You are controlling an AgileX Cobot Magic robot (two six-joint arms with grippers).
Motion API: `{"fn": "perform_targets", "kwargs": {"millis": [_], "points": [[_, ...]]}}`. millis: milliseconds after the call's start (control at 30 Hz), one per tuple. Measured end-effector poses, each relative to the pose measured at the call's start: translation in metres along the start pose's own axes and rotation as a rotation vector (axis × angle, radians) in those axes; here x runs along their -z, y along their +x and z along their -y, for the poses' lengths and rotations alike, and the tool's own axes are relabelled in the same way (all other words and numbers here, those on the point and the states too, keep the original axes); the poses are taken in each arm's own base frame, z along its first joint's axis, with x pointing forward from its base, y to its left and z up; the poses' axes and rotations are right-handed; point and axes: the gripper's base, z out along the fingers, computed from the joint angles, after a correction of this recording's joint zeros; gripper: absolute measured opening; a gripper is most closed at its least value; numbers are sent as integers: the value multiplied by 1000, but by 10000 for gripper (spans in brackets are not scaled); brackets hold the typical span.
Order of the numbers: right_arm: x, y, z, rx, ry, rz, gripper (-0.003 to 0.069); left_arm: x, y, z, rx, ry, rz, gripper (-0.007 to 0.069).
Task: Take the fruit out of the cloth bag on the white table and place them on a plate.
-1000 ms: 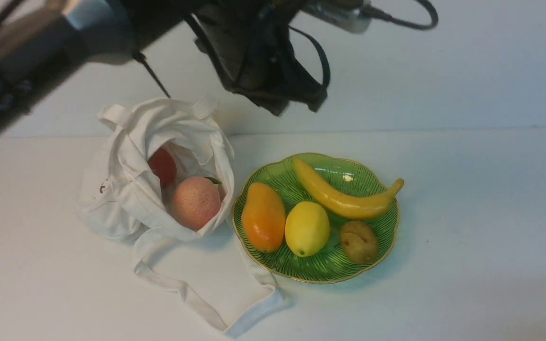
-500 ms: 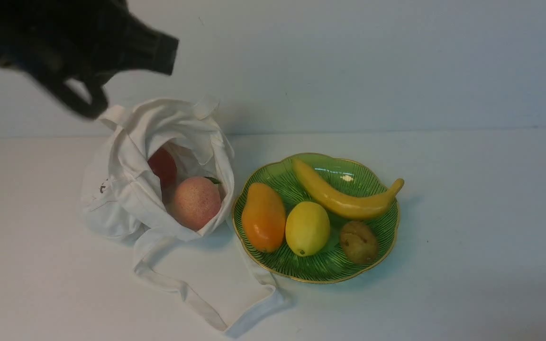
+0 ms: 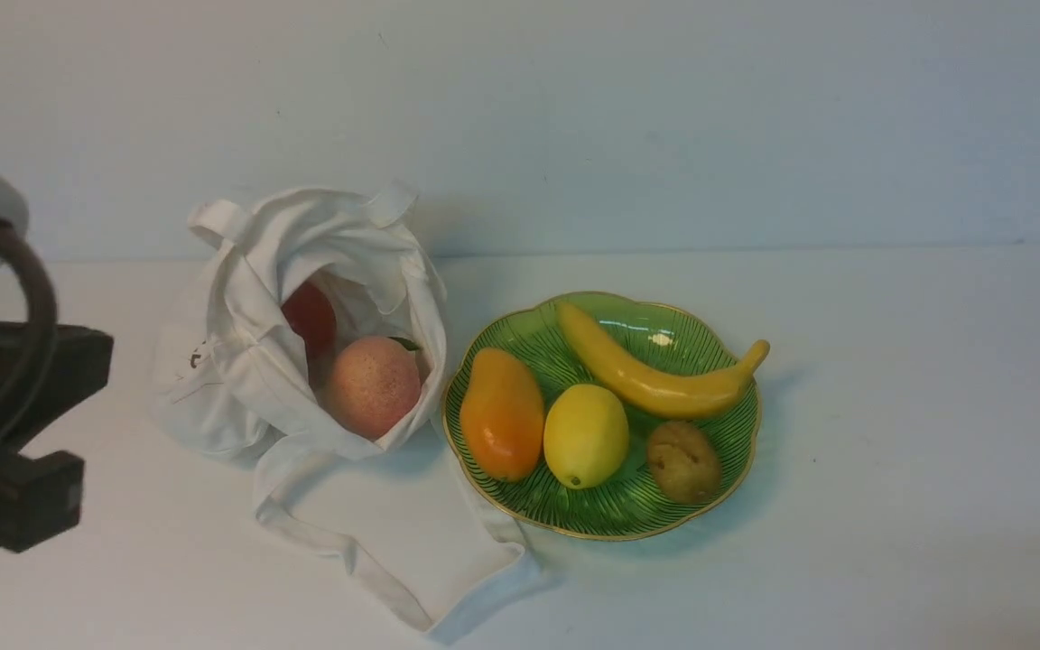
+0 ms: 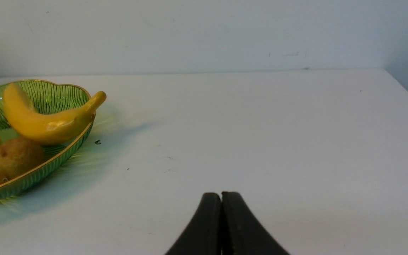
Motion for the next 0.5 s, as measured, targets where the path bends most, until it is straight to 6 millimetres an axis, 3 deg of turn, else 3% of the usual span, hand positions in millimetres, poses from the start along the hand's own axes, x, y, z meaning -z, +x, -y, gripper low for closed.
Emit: {"fn": "perform_targets", "kwargs": {"millis": [300, 400, 500], "points": [[0, 0, 0, 0, 0, 0, -15, 46, 15, -15, 7, -37, 134, -8], [0, 0, 0, 0, 0, 0, -15, 52, 30, -19, -3, -51, 178, -8], [0, 0, 0, 0, 0, 0, -15, 48, 60, -22, 15, -111, 233, -8]]}}
